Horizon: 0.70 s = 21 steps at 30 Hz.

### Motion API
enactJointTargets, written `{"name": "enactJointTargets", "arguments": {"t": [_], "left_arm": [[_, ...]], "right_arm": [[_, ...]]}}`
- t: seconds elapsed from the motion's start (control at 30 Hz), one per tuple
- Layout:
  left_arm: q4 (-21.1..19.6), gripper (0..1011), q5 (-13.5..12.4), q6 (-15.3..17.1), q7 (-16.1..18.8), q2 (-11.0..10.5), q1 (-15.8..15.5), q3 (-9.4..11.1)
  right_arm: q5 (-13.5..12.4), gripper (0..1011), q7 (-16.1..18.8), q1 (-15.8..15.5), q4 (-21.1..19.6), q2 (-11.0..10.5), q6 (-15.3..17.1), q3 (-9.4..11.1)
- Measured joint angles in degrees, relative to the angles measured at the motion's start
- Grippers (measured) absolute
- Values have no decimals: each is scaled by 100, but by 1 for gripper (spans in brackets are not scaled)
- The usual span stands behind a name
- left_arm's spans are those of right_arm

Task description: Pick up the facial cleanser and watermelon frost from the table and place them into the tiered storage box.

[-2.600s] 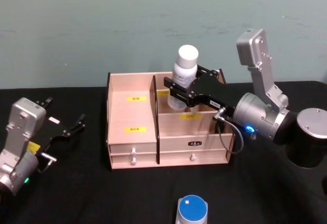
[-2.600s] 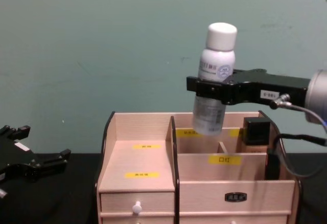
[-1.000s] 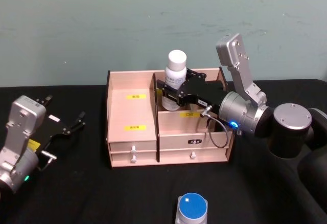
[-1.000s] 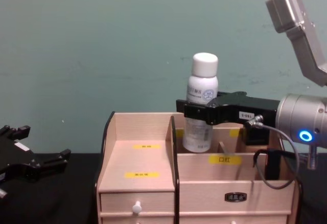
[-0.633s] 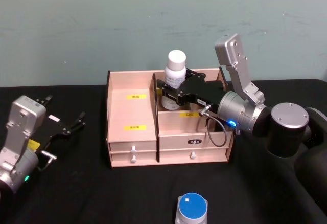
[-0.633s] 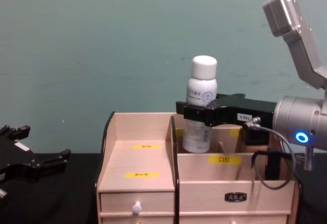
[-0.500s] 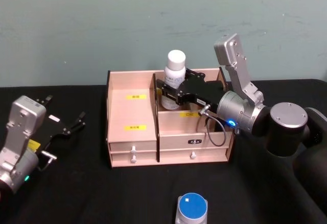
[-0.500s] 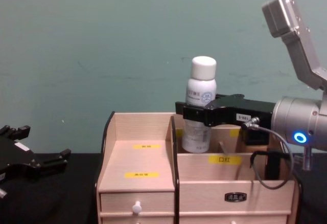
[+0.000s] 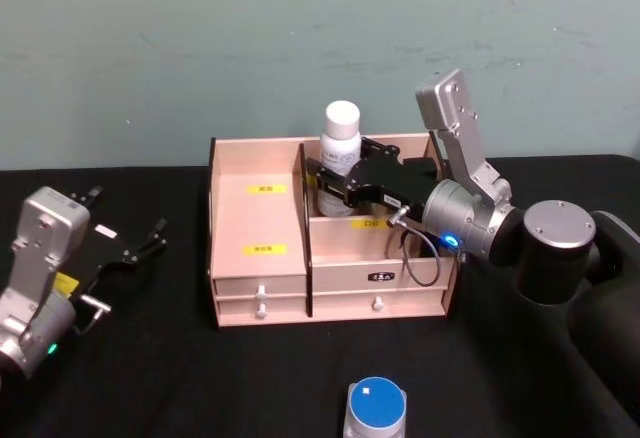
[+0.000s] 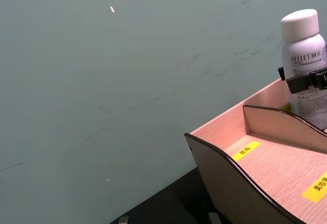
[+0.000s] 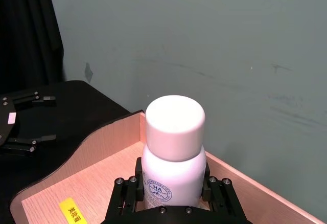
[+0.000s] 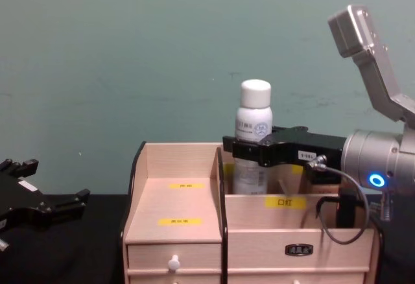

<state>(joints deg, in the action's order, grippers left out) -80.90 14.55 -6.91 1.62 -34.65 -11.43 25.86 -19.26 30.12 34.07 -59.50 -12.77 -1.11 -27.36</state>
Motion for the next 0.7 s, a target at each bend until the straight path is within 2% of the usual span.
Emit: {"name": "enactJointTargets", "arguments": {"t": [0.7], "left_arm": [[0,1010,0,0,0,0,0,0]], "right_arm": [[-36,593,181,103,483,86,-150,67]]}}
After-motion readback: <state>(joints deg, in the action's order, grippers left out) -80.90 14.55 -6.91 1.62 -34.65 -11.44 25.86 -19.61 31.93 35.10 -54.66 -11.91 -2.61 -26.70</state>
